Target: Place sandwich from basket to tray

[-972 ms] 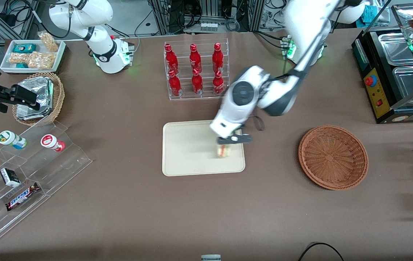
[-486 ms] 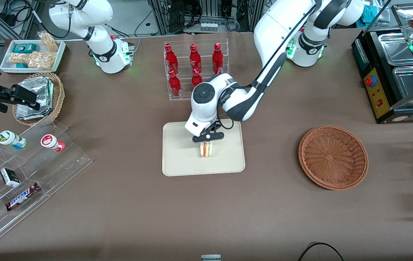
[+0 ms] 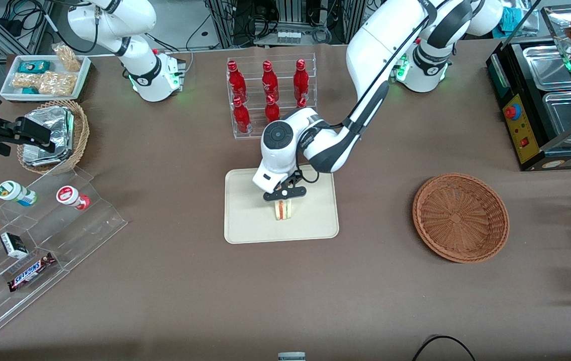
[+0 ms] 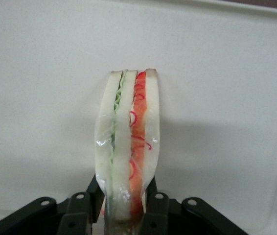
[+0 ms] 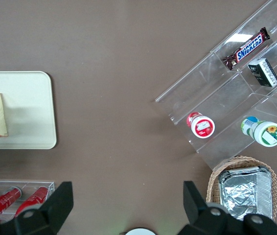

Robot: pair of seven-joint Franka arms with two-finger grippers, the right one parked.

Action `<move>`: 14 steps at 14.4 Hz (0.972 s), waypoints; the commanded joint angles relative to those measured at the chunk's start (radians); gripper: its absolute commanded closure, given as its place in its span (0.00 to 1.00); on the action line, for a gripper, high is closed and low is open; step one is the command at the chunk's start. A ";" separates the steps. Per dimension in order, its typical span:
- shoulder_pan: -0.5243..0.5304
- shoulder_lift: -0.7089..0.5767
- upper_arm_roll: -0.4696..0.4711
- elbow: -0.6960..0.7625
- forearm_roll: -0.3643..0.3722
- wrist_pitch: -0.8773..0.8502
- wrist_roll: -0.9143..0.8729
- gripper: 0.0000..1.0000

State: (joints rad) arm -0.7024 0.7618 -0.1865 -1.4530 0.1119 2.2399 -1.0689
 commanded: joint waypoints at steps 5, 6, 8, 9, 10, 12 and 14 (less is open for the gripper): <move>0.099 -0.206 0.013 -0.007 0.008 -0.314 0.023 0.00; 0.166 -0.238 0.006 -0.012 0.006 -0.404 0.042 0.00; 0.214 -0.298 0.007 -0.074 0.006 -0.447 0.146 0.00; 0.251 -0.333 0.010 -0.119 0.006 -0.447 0.200 0.00; 0.306 -0.375 0.007 -0.172 0.006 -0.447 0.272 0.00; 0.369 -0.461 0.007 -0.262 -0.009 -0.448 0.416 0.00; 0.476 -0.553 0.009 -0.329 -0.026 -0.471 0.583 0.00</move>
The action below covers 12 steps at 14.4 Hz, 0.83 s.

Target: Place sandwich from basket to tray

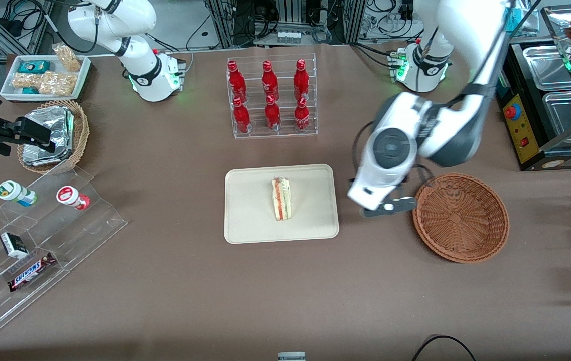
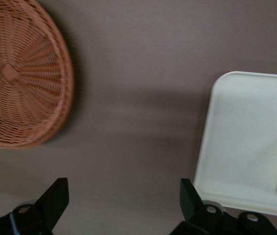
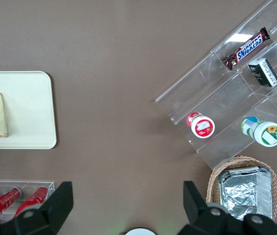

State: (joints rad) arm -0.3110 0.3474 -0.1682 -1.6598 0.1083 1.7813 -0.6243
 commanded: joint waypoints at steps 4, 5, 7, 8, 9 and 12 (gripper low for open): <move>0.231 -0.255 -0.008 -0.112 -0.047 -0.184 0.429 0.00; 0.263 -0.290 -0.008 -0.107 -0.052 -0.213 0.492 0.00; 0.300 -0.359 -0.004 -0.094 -0.038 -0.285 0.578 0.00; 0.314 -0.390 -0.002 -0.094 -0.036 -0.313 0.592 0.00; 0.341 -0.418 -0.001 -0.084 -0.038 -0.318 0.598 0.00; 0.360 -0.424 0.039 -0.003 -0.056 -0.315 0.598 0.00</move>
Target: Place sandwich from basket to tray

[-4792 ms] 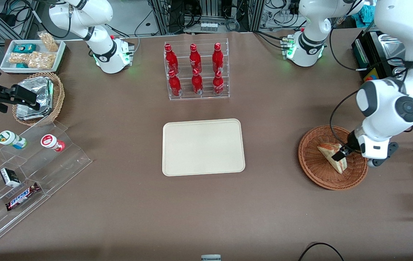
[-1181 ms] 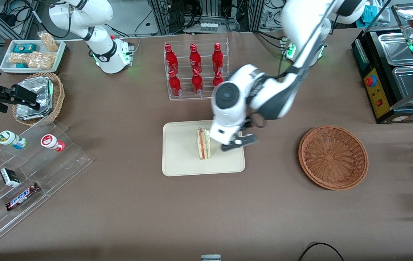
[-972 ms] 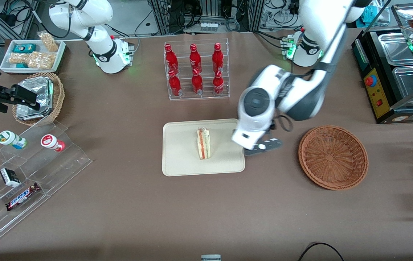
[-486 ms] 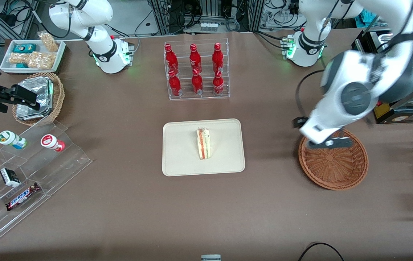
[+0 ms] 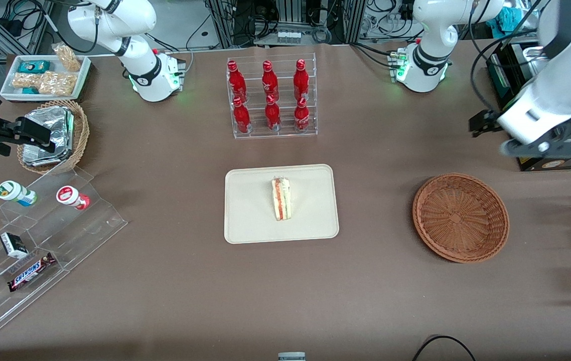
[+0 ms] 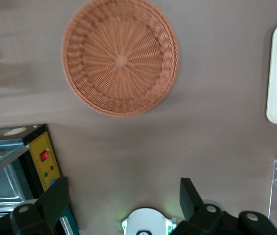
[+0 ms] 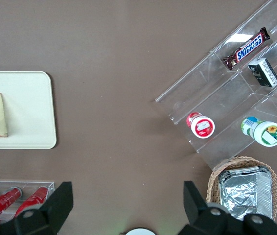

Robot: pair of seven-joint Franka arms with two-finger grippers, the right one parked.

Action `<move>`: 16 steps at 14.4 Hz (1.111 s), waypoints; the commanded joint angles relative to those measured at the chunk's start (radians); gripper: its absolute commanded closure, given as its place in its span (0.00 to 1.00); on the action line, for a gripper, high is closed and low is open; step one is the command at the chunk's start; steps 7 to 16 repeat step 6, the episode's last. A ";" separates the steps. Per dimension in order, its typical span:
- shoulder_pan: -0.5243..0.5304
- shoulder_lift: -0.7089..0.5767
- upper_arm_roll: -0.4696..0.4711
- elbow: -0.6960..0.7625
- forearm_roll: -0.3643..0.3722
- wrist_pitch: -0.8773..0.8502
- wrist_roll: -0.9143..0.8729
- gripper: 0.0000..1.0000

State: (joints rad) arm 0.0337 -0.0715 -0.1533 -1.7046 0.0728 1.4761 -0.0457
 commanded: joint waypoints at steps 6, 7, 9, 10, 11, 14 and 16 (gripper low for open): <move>-0.055 0.050 0.155 0.092 -0.108 0.090 0.063 0.00; -0.055 0.050 0.155 0.092 -0.108 0.090 0.063 0.00; -0.055 0.050 0.155 0.092 -0.108 0.090 0.063 0.00; -0.055 0.050 0.155 0.092 -0.108 0.090 0.063 0.00; -0.055 0.050 0.155 0.092 -0.108 0.090 0.063 0.00; -0.055 0.050 0.155 0.092 -0.108 0.090 0.063 0.00; -0.055 0.050 0.155 0.092 -0.108 0.090 0.063 0.00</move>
